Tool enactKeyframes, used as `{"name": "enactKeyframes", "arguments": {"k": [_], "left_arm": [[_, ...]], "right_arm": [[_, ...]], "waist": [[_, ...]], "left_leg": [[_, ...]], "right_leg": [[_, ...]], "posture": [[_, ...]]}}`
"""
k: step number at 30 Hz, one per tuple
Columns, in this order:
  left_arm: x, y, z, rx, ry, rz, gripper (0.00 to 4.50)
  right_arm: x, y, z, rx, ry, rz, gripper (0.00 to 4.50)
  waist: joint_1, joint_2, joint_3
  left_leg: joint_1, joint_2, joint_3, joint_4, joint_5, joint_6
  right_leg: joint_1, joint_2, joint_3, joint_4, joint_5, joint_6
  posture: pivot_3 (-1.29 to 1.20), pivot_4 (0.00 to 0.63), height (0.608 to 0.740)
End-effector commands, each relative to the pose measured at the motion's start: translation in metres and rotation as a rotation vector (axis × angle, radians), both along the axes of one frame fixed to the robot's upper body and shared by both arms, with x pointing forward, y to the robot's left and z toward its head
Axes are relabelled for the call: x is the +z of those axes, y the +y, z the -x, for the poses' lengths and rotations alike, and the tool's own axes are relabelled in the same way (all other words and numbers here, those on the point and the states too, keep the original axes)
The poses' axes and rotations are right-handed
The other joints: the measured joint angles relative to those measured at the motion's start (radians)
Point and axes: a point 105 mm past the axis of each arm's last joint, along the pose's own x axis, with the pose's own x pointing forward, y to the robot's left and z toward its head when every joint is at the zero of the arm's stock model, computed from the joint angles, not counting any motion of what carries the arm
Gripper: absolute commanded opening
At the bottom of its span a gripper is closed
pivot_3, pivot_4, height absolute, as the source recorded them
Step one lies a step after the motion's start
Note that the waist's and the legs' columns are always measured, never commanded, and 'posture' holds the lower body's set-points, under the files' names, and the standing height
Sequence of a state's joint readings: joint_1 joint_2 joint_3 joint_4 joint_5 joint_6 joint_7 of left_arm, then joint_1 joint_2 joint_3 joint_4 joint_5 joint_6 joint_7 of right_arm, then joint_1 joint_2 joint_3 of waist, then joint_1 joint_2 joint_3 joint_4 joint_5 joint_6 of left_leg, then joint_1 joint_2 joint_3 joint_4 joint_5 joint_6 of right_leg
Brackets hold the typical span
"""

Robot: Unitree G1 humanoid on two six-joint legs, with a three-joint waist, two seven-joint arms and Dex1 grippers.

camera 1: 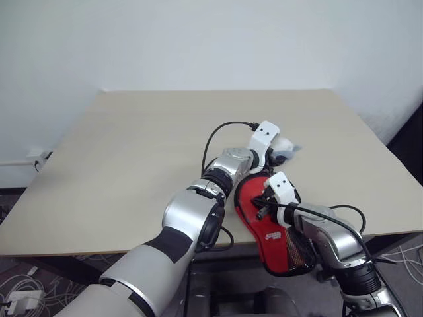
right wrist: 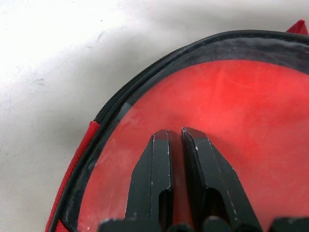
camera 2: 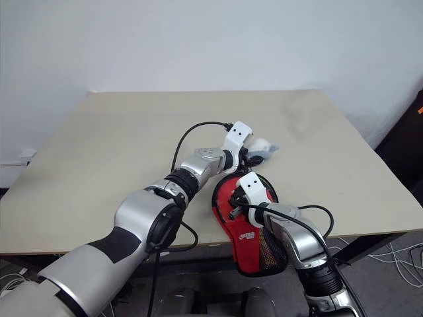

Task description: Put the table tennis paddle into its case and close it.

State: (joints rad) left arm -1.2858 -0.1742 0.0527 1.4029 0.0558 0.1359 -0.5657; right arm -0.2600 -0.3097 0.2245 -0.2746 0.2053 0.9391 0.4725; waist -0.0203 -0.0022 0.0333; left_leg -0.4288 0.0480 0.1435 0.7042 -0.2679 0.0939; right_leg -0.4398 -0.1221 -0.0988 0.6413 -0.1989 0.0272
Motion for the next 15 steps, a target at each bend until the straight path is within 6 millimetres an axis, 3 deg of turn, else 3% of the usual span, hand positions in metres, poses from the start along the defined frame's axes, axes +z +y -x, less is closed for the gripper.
{"name": "enactKeyframes", "arguments": {"k": [1,4,5,11,15], "left_arm": [[0.020,-0.048,0.026,-0.154,-0.053,0.103,2.34],[0.018,-0.041,0.022,-0.136,-0.034,0.109,2.34],[0.018,-0.037,0.020,-0.121,-0.030,0.108,2.52],[0.017,-0.032,0.032,-0.283,0.051,0.144,4.38],[0.014,-0.024,0.034,-0.330,0.078,0.129,4.45]], "right_arm": [[-0.030,-0.006,0.010,-0.007,0.126,0.054,0.41],[-0.031,-0.007,0.008,-0.004,0.117,0.064,0.41],[-0.030,-0.007,0.007,-0.007,0.111,0.065,0.41],[-0.024,-0.008,-0.002,-0.009,0.066,0.052,0.41],[-0.012,-0.014,-0.006,0.018,-0.015,0.046,0.41]], "waist": [[0.000,0.000,0.000],[0.000,0.000,0.000],[0.000,0.000,0.000],[-0.001,0.000,0.000],[-0.002,0.000,0.000]], "left_leg": [[0.000,0.000,0.000,0.000,0.000,0.000],[0.000,0.000,0.000,0.000,0.000,0.001],[0.000,0.001,0.000,0.000,0.000,0.001],[0.000,0.001,-0.001,0.001,0.000,0.001],[0.000,0.001,0.000,0.001,0.000,0.001]], "right_leg": [[0.000,0.000,0.000,0.000,0.000,0.000],[0.000,0.000,0.000,0.000,0.000,0.000],[0.000,0.000,0.000,0.000,0.000,0.000],[0.000,0.000,-0.001,0.000,0.000,0.000],[0.000,0.000,0.000,0.000,0.000,0.000]], "posture": [[0.00,0.000,0.724],[0.00,0.000,0.724],[0.00,0.000,0.724],[0.00,0.000,0.724],[0.00,0.000,0.724]]}}
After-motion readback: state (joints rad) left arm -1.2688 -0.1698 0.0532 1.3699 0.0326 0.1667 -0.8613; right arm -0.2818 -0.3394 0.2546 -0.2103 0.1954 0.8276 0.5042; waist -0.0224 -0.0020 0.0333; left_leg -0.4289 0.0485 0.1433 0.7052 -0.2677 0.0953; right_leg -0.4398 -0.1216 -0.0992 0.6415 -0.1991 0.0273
